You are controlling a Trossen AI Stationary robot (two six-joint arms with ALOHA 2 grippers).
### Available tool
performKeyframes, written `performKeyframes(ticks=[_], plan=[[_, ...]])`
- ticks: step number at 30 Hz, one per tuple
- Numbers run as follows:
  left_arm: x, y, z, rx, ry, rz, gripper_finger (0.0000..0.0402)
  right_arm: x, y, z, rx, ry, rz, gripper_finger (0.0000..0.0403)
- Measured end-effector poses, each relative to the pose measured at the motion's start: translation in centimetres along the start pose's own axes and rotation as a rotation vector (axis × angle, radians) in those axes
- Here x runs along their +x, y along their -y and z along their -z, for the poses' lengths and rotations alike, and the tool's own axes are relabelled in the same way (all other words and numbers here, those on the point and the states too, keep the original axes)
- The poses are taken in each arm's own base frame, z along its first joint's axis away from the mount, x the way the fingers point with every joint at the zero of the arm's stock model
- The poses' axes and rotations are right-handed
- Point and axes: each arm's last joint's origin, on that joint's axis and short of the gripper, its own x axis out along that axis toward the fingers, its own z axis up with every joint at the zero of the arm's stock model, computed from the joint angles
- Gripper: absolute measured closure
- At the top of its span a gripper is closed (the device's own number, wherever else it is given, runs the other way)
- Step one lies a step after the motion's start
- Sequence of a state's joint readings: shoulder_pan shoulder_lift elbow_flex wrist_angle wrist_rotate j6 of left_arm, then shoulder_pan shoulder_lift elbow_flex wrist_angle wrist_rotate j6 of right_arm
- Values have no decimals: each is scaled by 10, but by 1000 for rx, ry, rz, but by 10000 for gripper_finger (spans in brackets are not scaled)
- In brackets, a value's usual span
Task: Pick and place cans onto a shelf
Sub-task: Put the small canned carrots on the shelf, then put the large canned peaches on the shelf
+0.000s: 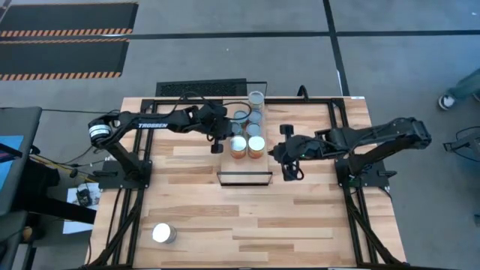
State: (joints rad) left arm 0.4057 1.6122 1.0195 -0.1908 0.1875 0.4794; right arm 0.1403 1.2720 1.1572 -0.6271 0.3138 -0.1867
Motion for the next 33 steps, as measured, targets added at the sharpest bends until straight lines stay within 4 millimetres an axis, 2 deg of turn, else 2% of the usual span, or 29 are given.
performKeyframes(ticks=[12, 21, 29, 33], plan=[[1, -2, -4, -13, 52, 2, 400, 0, -1, 0, -5, 4, -1, 393], [1, -2, -4, -19, 51, 3, 360, 0, -1, 0, -6, 4, -2, 393], [1, -2, -3, 9, 44, -13, 357, 0, -1, 0, -6, 4, -3, 394], [-10, -4, -8, 27, 62, -55, 357, 0, -1, 0, -7, 2, -3, 393]])
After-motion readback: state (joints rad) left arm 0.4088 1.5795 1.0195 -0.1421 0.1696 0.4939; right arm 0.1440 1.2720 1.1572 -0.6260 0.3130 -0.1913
